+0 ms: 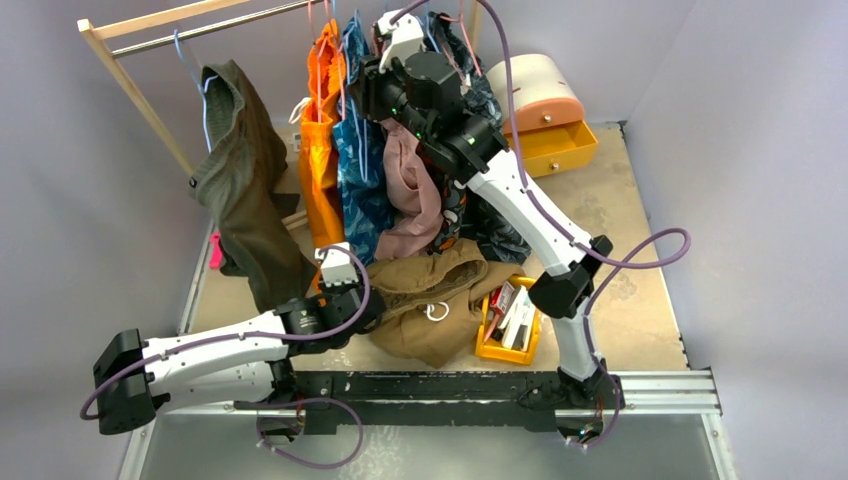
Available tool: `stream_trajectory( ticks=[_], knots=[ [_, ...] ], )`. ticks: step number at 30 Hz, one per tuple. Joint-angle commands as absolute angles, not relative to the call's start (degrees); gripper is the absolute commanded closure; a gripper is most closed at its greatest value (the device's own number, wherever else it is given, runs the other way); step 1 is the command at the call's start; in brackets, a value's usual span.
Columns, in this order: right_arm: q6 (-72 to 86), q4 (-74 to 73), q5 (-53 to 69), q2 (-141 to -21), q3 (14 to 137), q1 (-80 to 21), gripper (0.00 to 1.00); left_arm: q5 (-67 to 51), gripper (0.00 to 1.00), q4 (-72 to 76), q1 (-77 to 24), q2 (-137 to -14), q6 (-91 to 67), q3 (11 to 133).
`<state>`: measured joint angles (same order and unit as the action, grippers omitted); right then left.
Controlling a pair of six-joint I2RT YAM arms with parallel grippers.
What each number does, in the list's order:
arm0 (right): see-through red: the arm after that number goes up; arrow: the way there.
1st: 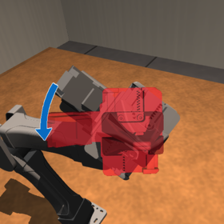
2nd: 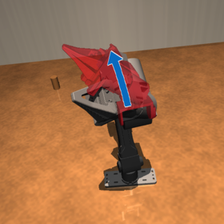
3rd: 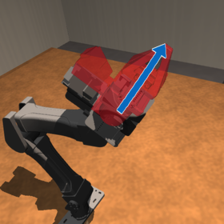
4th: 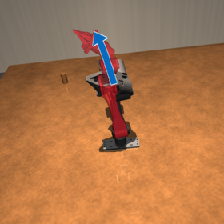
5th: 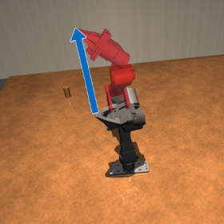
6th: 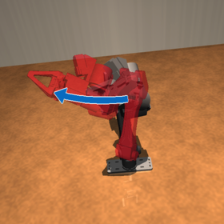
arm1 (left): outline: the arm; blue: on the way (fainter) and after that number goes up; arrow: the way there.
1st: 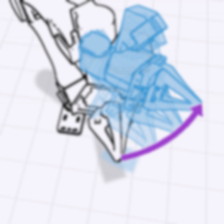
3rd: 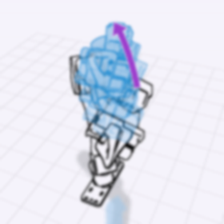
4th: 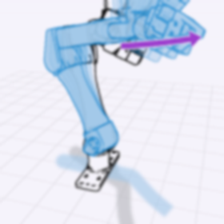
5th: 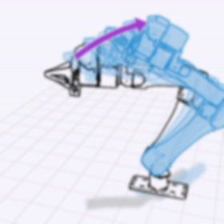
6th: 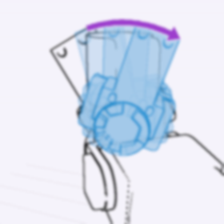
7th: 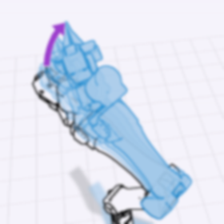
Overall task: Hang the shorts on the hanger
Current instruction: Pick up the hanger from the clothesline.
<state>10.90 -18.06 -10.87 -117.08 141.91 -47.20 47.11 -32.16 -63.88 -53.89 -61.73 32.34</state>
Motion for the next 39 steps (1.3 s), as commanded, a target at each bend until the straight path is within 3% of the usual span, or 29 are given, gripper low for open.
stream_trajectory(
  ticks=[1, 23, 39],
  knots=[
    [10.2, -17.4, -9.5, -116.3, 144.1, -47.4, 0.58, 47.4, 0.63, -30.6, -63.7, -53.9, -60.9, 33.1],
    [5.6, -19.8, -19.1, -117.4, 143.0, -47.6, 0.63, 47.2, 0.63, -30.8, -63.7, -55.8, -60.4, 33.8],
    [4.8, -19.7, -17.9, -119.6, 143.2, -47.9, 0.66, 46.5, 0.63, -30.4, -63.7, -56.0, -60.8, 33.2]
  ],
)
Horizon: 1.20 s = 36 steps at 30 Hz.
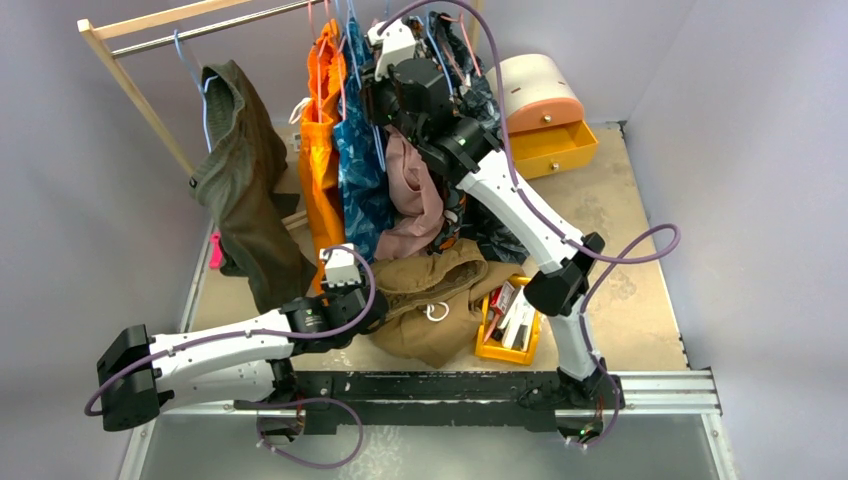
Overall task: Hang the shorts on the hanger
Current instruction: Pick up the hanger from the clothesline.
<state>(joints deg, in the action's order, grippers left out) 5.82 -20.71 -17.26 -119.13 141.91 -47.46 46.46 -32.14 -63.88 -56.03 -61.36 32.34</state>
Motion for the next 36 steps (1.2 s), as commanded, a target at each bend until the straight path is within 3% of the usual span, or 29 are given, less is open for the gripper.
stream_trajectory(
  ticks=[1, 11, 22, 36],
  knots=[
    [4.7, -19.7, -18.3, -119.7, 143.1, -47.9, 0.67, 46.4, 0.63, -30.3, -63.7, -56.0, -60.8, 33.2],
    [3.8, -18.9, -18.1, -120.6, 143.3, -48.2, 0.72, 46.3, 0.63, -29.8, -63.7, -56.4, -60.7, 33.1],
    [4.1, -15.4, -15.1, -120.2, 145.4, -48.2, 1.0, 46.2, 0.63, -30.1, -63.7, -55.7, -60.6, 33.0],
    [6.6, -7.2, -13.2, -115.3, 138.8, -48.2, 1.0, 46.2, 0.63, -30.7, -63.7, -54.7, -61.0, 33.0]
  ],
)
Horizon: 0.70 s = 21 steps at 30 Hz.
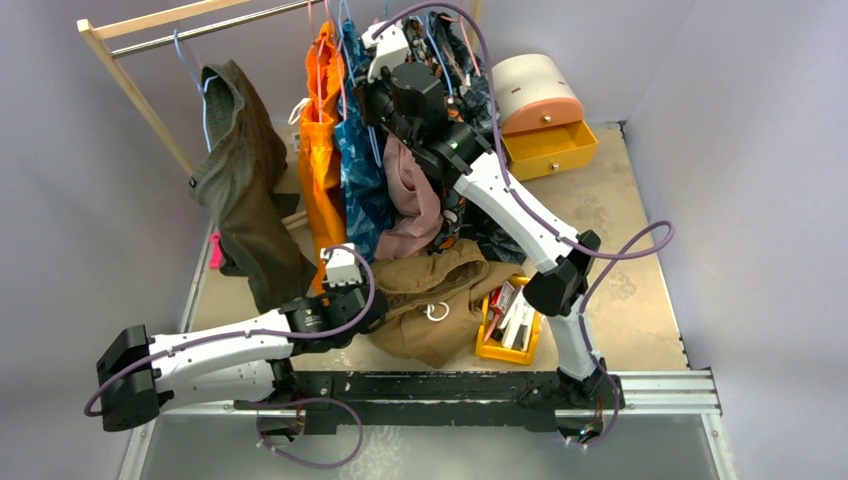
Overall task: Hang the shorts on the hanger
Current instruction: Pick up the hanger from the clothesline.
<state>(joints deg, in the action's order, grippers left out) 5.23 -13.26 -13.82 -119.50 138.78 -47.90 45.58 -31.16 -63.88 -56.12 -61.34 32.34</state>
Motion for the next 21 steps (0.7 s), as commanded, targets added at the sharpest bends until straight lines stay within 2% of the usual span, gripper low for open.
stream_trajectory(
  ticks=[1, 9, 21],
  knots=[
    [6.9, -7.0, -13.2, -115.0, 138.5, -48.2, 1.0, 46.2, 0.63, -30.8, -63.7, -54.5, -61.0, 33.0],
    [8.9, -0.6, -13.1, -109.9, 129.6, -48.2, 1.0, 46.2, 0.63, -30.9, -63.7, -54.3, -61.2, 32.9],
    [9.9, 0.8, -12.0, -107.7, 127.0, -48.2, 1.0, 46.1, 0.64, -31.0, -63.7, -54.4, -61.4, 32.9]
  ],
)
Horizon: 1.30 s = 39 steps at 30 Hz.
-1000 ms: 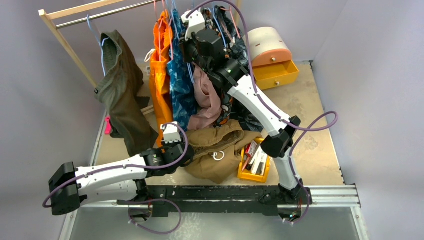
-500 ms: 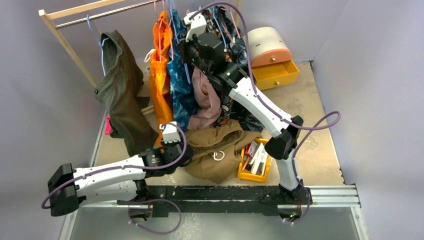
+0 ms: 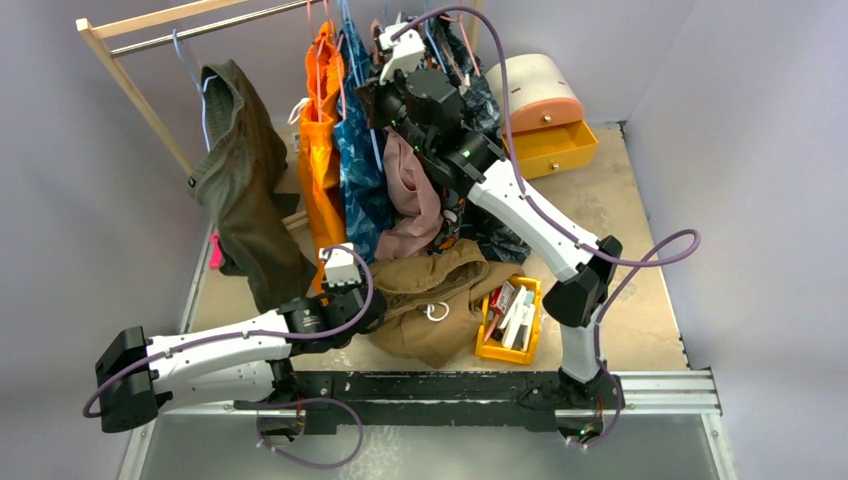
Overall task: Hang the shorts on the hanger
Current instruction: Pick up the hanger from the clothesline.
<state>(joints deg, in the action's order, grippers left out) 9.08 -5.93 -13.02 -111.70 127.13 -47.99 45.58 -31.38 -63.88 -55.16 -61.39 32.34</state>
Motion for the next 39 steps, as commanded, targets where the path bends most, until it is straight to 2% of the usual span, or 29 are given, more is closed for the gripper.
stream_trajectory(
  ticks=[1, 21, 39],
  knots=[
    [10.0, 1.0, -11.9, -107.3, 126.4, -48.2, 1.0, 46.1, 0.64, -31.0, -63.7, -54.4, -61.4, 32.8],
    [11.8, 2.6, -7.8, -98.4, 114.4, -48.2, 1.0, 45.8, 0.64, -30.4, -63.7, -55.8, -61.2, 33.5],
    [10.7, -6.7, -1.7, -76.9, 97.3, -48.2, 1.0, 45.8, 0.63, -32.2, -63.7, -56.9, -61.4, 35.8]
  ],
)
